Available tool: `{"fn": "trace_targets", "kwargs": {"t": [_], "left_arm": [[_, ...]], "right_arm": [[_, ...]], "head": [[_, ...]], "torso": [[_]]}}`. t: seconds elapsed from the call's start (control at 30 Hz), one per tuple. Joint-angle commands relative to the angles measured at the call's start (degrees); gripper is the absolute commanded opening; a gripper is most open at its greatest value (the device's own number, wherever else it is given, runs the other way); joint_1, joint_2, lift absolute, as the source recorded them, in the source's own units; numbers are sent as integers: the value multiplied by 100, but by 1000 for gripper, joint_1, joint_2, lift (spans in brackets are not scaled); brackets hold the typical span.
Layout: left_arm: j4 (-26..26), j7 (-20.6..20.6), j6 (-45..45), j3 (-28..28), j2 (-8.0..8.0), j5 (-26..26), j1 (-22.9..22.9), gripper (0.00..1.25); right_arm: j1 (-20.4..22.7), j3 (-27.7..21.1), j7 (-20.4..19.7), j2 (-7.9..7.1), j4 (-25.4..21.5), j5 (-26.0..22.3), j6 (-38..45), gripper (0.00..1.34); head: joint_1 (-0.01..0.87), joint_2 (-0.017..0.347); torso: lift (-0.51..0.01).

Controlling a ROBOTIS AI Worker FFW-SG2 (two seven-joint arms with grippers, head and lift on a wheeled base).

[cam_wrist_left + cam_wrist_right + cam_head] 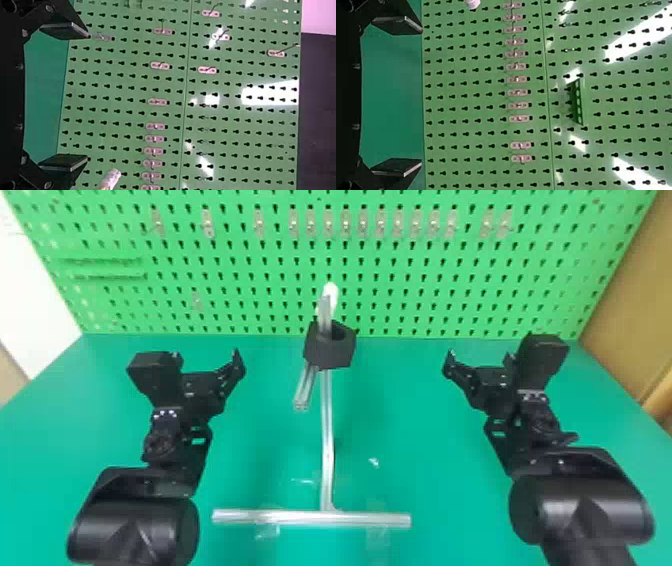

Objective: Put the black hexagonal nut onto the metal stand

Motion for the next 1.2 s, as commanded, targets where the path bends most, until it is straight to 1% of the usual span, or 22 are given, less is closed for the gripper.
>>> {"fn": "trace_targets", "kwargs": {"t": [0.0,1.17], "left_arm": [[0,0,-1,13,0,10,0,1066],[0,0,-27,-13,0,1,-17,1065]], "right_arm": [[0,1,0,-5,-23,-8,0,1210],[-9,54,0,-5,-66,-26,0,1210]], "head": [[693,81],[693,81]], "torso": [[-1],[-1]]}}
